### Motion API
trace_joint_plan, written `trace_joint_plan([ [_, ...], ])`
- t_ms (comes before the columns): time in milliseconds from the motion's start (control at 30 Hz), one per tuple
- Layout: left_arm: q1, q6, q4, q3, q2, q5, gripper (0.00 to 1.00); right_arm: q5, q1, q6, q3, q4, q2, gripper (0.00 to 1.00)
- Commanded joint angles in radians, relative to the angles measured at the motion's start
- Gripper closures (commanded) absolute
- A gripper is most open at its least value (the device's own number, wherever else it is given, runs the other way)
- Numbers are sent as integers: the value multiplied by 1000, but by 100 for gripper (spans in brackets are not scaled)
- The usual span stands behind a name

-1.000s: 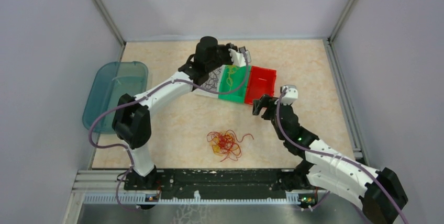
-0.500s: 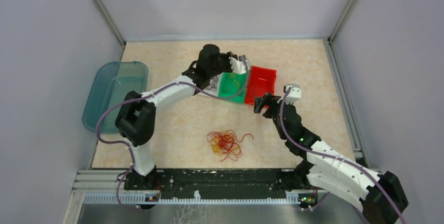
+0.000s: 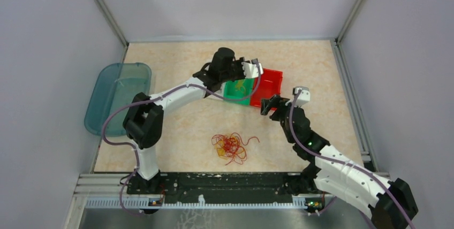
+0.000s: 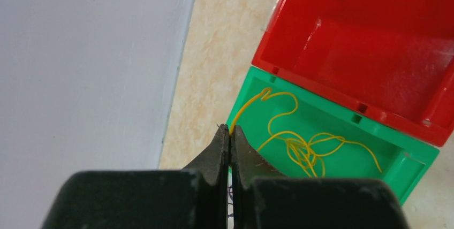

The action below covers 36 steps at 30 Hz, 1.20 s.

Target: Untangle the cables

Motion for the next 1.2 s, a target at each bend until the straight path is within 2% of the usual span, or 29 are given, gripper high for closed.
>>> trace_joint_plan([
  [0, 18, -104, -80, 69, 57, -1, 99, 0, -7, 11, -6, 10, -42, 20],
  [133, 23, -81, -58, 36, 75, -37, 97, 6, -8, 8, -7, -2, -56, 20],
  [333, 35, -59, -117, 55, 129, -77, 87, 9, -9, 16, -14, 9, -44, 20],
  [500, 51, -97, -195, 116, 148, -33, 59, 5, -11, 16, -12, 16, -26, 20],
  [633, 80, -137, -311, 199, 150, 62, 39, -5, -12, 16, -5, 13, -19, 20],
  [833, 126, -144, -494, 273, 111, 281, 19, -10, -16, 21, -4, 9, -25, 20],
  [967, 157, -131, -644, 332, 106, 434, 2, -20, -17, 25, 1, 6, -21, 20],
  [1167, 186, -123, -692, 344, 84, 477, 1, -40, -18, 27, 15, 4, -3, 20],
])
